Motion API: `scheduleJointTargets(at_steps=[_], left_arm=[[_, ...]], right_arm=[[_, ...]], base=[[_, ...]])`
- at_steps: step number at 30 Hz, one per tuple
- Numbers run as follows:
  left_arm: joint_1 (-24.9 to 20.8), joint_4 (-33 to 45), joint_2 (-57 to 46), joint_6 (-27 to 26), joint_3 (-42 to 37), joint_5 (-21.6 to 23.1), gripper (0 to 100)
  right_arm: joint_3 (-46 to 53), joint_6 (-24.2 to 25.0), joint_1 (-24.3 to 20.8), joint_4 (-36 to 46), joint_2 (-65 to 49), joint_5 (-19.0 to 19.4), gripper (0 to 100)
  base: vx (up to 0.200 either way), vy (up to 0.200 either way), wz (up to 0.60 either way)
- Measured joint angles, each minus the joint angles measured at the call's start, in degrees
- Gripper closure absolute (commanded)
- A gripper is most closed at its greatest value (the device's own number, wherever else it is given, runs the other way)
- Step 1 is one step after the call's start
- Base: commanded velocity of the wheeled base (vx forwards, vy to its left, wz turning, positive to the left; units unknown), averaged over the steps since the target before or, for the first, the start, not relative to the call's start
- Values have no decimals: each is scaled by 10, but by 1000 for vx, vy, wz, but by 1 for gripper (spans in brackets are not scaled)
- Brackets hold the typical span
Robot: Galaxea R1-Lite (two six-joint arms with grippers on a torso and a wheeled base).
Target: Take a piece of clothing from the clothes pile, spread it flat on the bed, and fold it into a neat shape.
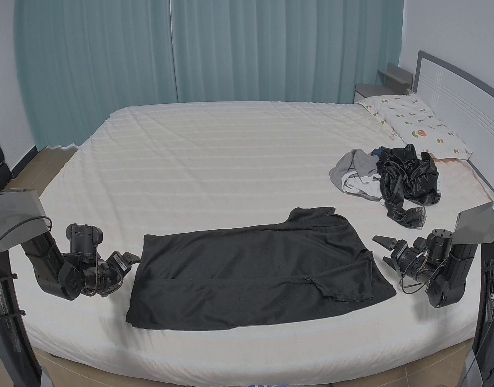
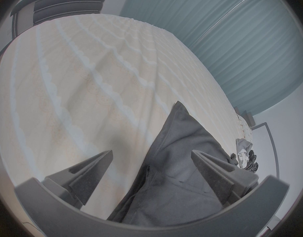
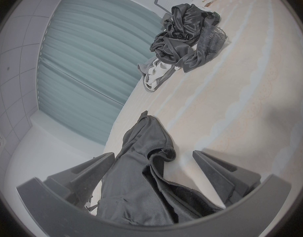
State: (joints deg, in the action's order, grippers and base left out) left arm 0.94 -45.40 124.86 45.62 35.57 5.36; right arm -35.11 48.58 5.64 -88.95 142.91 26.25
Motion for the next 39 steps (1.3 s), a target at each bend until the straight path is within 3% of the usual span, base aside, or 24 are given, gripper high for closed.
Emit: scheduleJointTargets(at_steps=[10,18,27,33,39], left_arm=[[-1,0,-3,0,32,-2,0],[-3,4,19,-6,114,1,0],[-3,5,105,-67,240,66,0],[-4,-5,182,-112,332,67,0],[-3,-21,212,-118,347,66,0]], right_arm=[[-1,-2,-10,0,10,-24,0],[-1,-3,-16,0,17,-25,0],[-4,-13,-20,-1,25,-31,0],[-3,-35,-26,-2,33,-41,0],[-4,-40,-27,-2,38,-43,0]], base=[[0,0,0],[0,0,0],[0,0,0],[0,0,0],[0,0,0]])
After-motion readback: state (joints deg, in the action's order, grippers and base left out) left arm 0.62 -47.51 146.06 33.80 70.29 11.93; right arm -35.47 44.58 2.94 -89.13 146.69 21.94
